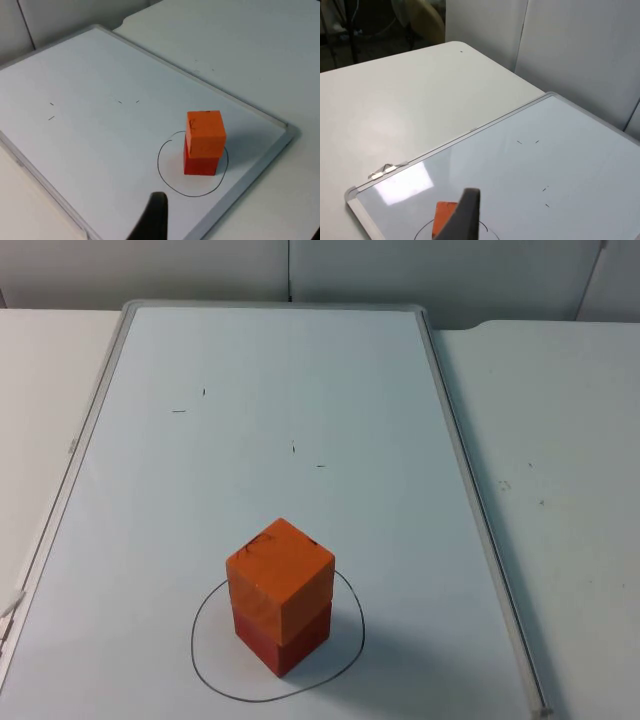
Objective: Pick up one cube with the left hand and another cube with the right hand. First place the cube in the right hand at the target position, then stack the cube in the left hand on top.
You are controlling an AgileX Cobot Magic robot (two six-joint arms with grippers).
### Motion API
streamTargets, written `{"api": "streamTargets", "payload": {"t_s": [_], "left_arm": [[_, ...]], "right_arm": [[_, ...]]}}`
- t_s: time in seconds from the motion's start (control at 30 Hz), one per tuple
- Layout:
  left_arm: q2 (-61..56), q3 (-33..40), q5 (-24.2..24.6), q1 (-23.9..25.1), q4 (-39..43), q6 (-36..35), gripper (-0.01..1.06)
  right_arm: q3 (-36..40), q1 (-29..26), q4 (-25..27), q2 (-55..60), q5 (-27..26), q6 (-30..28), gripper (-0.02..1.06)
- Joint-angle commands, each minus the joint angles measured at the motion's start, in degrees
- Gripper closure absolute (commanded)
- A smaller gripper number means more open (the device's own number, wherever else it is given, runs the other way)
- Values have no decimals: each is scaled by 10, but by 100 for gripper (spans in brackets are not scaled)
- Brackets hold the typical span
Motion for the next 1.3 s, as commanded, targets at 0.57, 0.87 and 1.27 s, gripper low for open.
{"api": "streamTargets", "payload": {"t_s": [0.57,0.87,1.27], "left_arm": [[-14,19,56,-3,23,32,21],[-14,19,50,-3,19,3,21],[-14,20,50,-3,18,6,21]], "right_arm": [[3,-1,-6,0,10,3,15],[3,-1,-6,0,11,3,15],[3,-1,-8,0,11,3,15]]}}
